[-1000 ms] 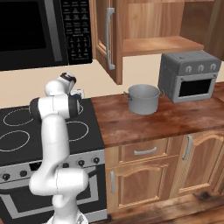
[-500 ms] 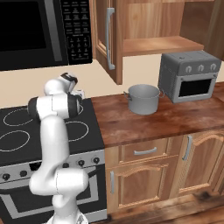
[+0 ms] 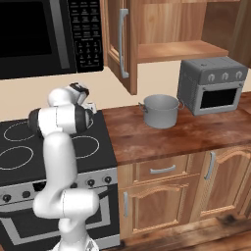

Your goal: Pick the kettle from the cabinet and place it on a stove burner. Then pick the pot from the counter and place it on another stove burner. Finally, turn both burners on.

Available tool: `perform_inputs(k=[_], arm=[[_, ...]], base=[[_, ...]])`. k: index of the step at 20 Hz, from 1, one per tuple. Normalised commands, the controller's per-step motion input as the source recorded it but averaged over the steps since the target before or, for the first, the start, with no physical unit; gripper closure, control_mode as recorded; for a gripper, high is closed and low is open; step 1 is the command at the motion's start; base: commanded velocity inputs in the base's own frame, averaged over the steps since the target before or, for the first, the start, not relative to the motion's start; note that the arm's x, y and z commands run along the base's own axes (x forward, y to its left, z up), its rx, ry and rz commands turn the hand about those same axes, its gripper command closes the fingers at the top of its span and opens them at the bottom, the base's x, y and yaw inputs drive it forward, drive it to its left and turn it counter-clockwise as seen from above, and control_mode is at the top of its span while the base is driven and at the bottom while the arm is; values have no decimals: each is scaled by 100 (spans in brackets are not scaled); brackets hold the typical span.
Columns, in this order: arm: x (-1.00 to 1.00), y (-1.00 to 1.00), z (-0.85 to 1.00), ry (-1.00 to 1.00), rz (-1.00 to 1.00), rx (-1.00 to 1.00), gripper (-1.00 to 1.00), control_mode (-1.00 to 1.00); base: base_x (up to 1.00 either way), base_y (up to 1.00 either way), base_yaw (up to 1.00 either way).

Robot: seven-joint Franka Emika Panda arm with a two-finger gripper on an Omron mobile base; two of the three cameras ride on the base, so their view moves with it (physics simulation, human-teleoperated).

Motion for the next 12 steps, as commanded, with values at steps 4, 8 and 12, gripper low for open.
perform_inputs(k=[4, 8, 12], arm=[[-33, -15, 25, 1, 0, 0, -100, -100], [-34, -10, 30, 1, 0, 0, -100, -100], [-37, -11, 28, 1, 0, 0, -100, -100]], base=[[0, 0, 0], [0, 0, 0], [0, 0, 0]])
